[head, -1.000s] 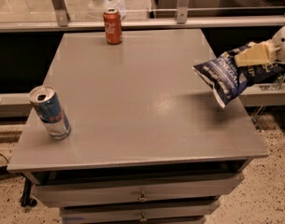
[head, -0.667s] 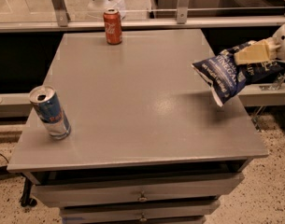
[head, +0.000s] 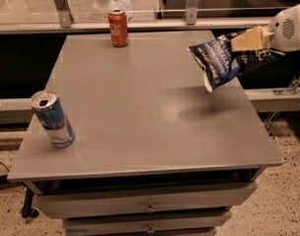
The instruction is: Move blue chip bag near coke can
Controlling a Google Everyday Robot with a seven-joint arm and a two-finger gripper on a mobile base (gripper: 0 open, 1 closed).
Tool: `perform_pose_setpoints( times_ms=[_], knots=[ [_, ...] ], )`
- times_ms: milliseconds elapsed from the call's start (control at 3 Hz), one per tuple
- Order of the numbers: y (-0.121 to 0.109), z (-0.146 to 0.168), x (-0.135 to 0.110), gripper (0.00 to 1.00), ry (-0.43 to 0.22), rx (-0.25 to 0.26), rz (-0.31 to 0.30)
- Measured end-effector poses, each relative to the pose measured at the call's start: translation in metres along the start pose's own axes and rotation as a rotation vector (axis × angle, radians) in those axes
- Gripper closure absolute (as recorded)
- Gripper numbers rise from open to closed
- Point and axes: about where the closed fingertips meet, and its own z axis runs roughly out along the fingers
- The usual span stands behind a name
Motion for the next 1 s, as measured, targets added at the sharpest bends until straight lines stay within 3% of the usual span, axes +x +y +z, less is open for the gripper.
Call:
perform_pose_setpoints(
  times_ms=[667,1000],
  knots=[
    [-0.034,0.081,-0.094,1.00,-0.181,0.084,0.135],
    [-0.050,0.126,-0.120,1.00,-0.215,0.118,0.197]
  ],
)
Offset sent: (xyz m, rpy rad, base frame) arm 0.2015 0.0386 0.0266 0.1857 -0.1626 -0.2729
